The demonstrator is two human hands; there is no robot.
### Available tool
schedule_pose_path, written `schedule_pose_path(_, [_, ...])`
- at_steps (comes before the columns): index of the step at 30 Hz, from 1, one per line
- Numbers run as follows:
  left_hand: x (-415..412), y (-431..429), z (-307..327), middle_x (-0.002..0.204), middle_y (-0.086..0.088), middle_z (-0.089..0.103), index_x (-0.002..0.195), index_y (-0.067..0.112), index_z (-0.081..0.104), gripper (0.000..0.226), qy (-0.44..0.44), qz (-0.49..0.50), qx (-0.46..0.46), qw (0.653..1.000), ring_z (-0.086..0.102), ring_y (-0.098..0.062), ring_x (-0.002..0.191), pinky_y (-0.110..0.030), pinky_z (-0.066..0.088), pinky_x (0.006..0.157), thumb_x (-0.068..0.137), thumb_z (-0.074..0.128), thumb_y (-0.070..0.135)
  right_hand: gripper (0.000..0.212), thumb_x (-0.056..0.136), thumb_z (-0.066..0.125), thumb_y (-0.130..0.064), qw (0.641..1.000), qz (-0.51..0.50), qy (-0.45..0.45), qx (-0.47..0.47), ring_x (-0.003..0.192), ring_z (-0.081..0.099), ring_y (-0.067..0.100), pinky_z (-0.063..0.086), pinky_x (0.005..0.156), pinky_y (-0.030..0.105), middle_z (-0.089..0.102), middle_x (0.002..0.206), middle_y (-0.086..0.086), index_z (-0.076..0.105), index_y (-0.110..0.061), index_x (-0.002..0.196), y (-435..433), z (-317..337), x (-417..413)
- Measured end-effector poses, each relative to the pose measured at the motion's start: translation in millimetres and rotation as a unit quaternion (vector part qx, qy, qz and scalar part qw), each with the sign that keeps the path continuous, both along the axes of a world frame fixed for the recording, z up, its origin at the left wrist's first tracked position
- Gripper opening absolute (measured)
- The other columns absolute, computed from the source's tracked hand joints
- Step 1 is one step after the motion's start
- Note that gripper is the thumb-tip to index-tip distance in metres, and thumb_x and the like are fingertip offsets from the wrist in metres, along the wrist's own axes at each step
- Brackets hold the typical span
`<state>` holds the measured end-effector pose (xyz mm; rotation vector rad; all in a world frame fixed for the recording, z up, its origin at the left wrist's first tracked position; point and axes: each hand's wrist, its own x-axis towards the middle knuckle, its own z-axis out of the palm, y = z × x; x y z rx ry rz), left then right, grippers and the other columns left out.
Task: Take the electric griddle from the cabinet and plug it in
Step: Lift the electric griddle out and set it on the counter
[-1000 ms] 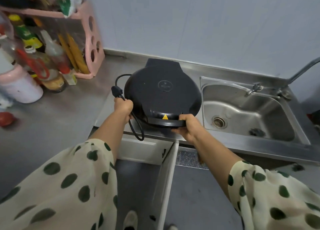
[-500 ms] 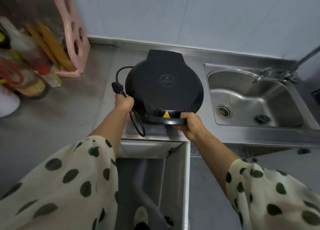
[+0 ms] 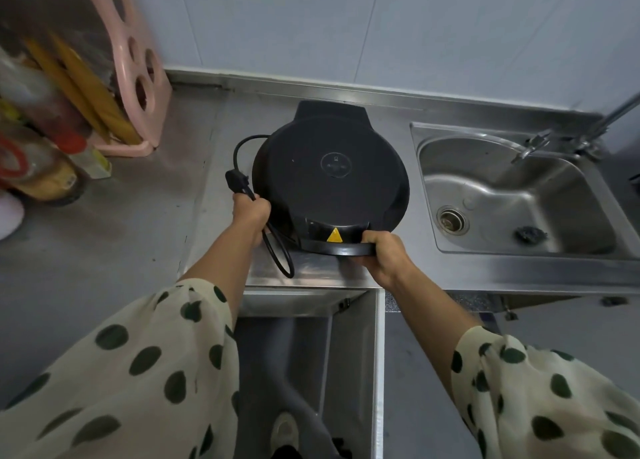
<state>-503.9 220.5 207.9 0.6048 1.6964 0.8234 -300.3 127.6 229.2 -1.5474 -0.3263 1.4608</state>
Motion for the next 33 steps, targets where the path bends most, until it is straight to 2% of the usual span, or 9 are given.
schedule_pose_path(8, [6.0,5.0,-4.5,0.113,-0.009,0.049,0.134,0.012,0.038,0.048,0.003,0.011,0.016,1.0,0.052,-0.028,0.102,-0.046,0.052,0.089,0.088,0.043,-0.003,0.018,0.08,0.044,0.01,1.0,0.005,0.003,-0.006,0.078,0.058,0.025,0.056,0.068,0.037,0.056,0.085,0.012,0.056,0.003,0.092,5.6,-0.9,4.8])
schedule_pose_path(10, [7.8,4.2,-3.7,0.113,-0.01,0.049,0.134,0.013,0.038,0.048,-0.002,0.011,0.018,1.0,0.051,-0.027,0.1,-0.041,0.052,0.079,0.088,0.043,-0.003,0.018,0.079,0.044,0.009,1.0,0.009,0.009,-0.018,0.08,0.057,0.026,0.056,0.072,0.04,0.055,0.084,0.012,0.056,0.001,0.09,7.5,-1.7,6.2])
schedule_pose_path(14, [8.8,3.1,-1.5,0.112,-0.009,0.048,0.137,0.015,0.034,0.05,-0.008,0.017,0.006,1.0,0.05,-0.026,0.096,-0.03,0.045,0.059,0.091,0.043,0.001,0.018,0.072,0.042,0.008,0.999,-0.006,0.02,-0.048,0.073,0.053,0.025,0.053,0.062,0.034,0.05,0.077,0.009,0.052,-0.001,0.083,10.9,-1.1,4.4])
schedule_pose_path(18, [6.8,4.3,0.6,0.118,-0.011,0.049,0.142,0.014,0.03,0.056,-0.011,0.01,-0.006,1.0,0.051,-0.025,0.095,-0.034,0.049,0.063,0.09,0.044,0.0,0.014,0.068,0.044,0.006,0.998,-0.01,0.002,-0.064,0.07,0.048,0.023,0.048,0.066,0.033,0.047,0.073,0.007,0.049,-0.004,0.076,11.3,3.2,3.1])
schedule_pose_path(21, [3.5,5.3,8.9,0.12,-0.012,0.049,0.144,0.012,0.027,0.057,0.022,0.006,0.006,1.0,0.053,-0.024,0.093,-0.036,0.049,0.082,0.091,0.044,0.001,0.034,0.062,0.056,0.001,0.993,0.004,-0.101,-0.057,0.078,0.051,0.024,0.047,0.068,0.032,0.054,0.087,0.01,0.054,0.0,0.095,10.4,12.2,5.2])
schedule_pose_path(23, [-1.7,6.7,16.3,0.126,-0.013,0.051,0.142,0.01,0.03,0.054,0.051,0.0,0.017,0.999,0.055,-0.029,0.106,-0.041,0.05,0.094,0.091,0.045,0.003,0.051,0.061,0.062,-0.003,0.986,0.007,-0.161,-0.044,0.082,0.052,0.023,0.045,0.062,0.028,0.056,0.096,0.01,0.052,0.003,0.111,13.2,21.0,7.0])
schedule_pose_path(25, [-6.9,7.6,23.4,0.128,-0.017,0.054,0.138,0.008,0.034,0.049,0.082,-0.008,0.021,0.996,0.057,-0.033,0.114,-0.046,0.05,0.098,0.091,0.046,0.007,0.058,0.069,0.065,-0.006,0.971,0.0,-0.235,-0.042,0.089,0.053,0.025,0.046,0.067,0.031,0.054,0.106,0.01,0.044,0.0,0.122,19.5,29.8,9.3])
schedule_pose_path(30, [-22.4,6.8,30.8,0.127,-0.021,0.055,0.132,0.003,0.042,0.041,0.165,-0.055,0.044,0.984,0.057,-0.037,0.112,-0.046,0.049,0.095,0.091,0.048,0.007,0.06,0.079,0.06,-0.011,0.879,0.042,-0.467,0.088,0.121,0.053,0.024,0.047,0.101,0.037,0.052,0.134,0.006,0.043,-0.011,0.136,33.5,55.5,1.7])
schedule_pose_path(33, [-26.8,6.7,28.6,0.129,-0.022,0.054,0.133,0.001,0.042,0.041,0.238,-0.086,0.058,0.966,0.056,-0.039,0.114,-0.045,0.047,0.096,0.093,0.047,0.007,0.042,0.086,0.056,-0.01,0.828,0.084,-0.536,0.138,0.117,0.054,0.018,0.042,0.093,0.025,0.056,0.13,0.004,0.054,-0.011,0.128,43.7,67.3,-8.7])
